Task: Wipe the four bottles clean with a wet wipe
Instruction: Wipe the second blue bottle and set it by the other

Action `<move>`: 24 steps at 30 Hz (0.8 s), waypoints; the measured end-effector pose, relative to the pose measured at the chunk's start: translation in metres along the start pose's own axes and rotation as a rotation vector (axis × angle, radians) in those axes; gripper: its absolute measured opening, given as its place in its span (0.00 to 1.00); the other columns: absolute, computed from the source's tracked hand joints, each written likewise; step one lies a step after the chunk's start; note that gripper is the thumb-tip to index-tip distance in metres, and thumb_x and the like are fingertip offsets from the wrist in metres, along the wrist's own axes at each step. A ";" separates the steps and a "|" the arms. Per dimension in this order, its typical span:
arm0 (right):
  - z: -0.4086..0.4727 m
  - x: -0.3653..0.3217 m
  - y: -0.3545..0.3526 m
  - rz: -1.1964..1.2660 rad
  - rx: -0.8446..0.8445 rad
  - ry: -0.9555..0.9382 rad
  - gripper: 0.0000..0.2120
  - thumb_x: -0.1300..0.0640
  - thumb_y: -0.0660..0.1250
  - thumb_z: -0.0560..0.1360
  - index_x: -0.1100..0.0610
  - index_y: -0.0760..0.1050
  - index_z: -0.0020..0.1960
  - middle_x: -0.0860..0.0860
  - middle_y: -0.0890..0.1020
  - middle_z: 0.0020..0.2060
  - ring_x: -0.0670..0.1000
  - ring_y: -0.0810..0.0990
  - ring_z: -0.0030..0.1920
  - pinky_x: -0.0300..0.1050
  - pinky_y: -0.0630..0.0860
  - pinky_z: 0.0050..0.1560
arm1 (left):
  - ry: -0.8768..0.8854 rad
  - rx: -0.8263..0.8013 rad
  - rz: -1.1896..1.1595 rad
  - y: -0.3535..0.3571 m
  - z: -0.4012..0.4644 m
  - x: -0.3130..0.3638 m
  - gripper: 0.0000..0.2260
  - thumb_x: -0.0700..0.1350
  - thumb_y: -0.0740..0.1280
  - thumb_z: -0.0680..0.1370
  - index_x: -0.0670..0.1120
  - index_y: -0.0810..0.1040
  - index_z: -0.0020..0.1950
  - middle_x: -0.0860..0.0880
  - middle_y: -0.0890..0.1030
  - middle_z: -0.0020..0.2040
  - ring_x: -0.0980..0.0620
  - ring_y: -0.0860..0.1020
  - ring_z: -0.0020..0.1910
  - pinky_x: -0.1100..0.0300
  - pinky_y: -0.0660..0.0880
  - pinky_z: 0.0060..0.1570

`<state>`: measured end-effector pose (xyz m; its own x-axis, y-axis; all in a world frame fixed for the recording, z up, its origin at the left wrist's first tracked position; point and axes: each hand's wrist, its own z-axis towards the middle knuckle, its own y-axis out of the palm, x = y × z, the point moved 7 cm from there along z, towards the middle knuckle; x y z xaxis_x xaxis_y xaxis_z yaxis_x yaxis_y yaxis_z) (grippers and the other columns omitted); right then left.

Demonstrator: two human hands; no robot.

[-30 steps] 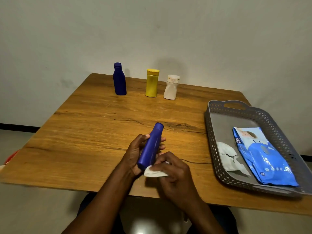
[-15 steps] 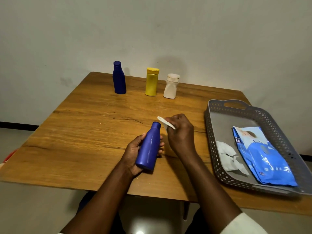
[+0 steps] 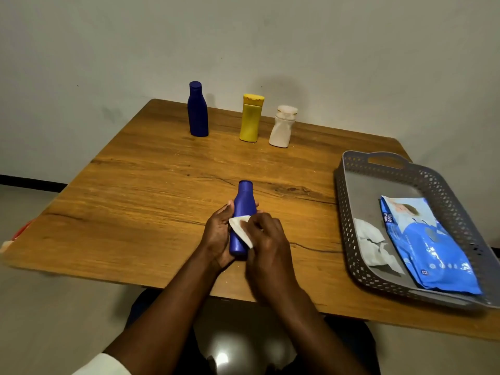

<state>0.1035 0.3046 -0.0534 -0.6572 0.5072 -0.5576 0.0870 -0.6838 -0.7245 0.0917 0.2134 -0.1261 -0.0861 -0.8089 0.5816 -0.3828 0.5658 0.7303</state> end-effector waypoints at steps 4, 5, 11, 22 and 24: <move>-0.038 -0.006 0.002 -0.060 0.016 -0.100 0.27 0.73 0.74 0.61 0.60 0.77 0.58 0.54 0.77 0.53 0.50 0.72 0.55 0.37 0.72 0.51 | 0.054 0.032 0.050 -0.005 0.001 0.003 0.22 0.54 0.58 0.78 0.39 0.76 0.60 0.40 0.83 0.50 0.45 0.78 0.50 0.56 0.77 0.48; -0.044 -0.006 0.001 -0.051 0.027 -0.118 0.26 0.73 0.73 0.61 0.59 0.77 0.58 0.53 0.76 0.53 0.50 0.72 0.55 0.37 0.72 0.52 | 0.056 0.030 0.059 -0.004 0.000 0.003 0.22 0.54 0.59 0.77 0.39 0.77 0.59 0.40 0.83 0.50 0.45 0.78 0.51 0.57 0.77 0.49; -0.037 0.001 -0.019 0.180 0.150 -0.050 0.21 0.74 0.69 0.68 0.60 0.78 0.57 0.51 0.75 0.53 0.48 0.75 0.54 0.41 0.77 0.51 | -0.008 0.029 0.029 -0.005 0.001 0.000 0.24 0.56 0.57 0.79 0.39 0.75 0.63 0.40 0.82 0.53 0.47 0.79 0.49 0.56 0.76 0.51; 0.079 0.008 -0.019 -0.018 -0.036 0.003 0.14 0.66 0.65 0.75 0.61 0.78 0.59 0.56 0.73 0.53 0.54 0.73 0.54 0.45 0.74 0.51 | 0.064 -0.013 0.049 0.001 -0.003 0.003 0.24 0.61 0.53 0.79 0.45 0.77 0.59 0.45 0.83 0.45 0.49 0.81 0.42 0.56 0.76 0.44; 0.078 0.008 -0.008 -0.070 -0.112 0.008 0.13 0.62 0.64 0.77 0.59 0.77 0.60 0.54 0.72 0.55 0.52 0.70 0.57 0.41 0.70 0.52 | 0.059 -0.012 0.052 0.002 -0.004 0.002 0.24 0.61 0.53 0.79 0.45 0.78 0.59 0.45 0.83 0.48 0.49 0.81 0.45 0.54 0.74 0.49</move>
<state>0.0390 0.2732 -0.0203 -0.6587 0.5557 -0.5073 0.1249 -0.5841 -0.8020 0.0943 0.2136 -0.1222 -0.0509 -0.7679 0.6385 -0.3677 0.6089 0.7029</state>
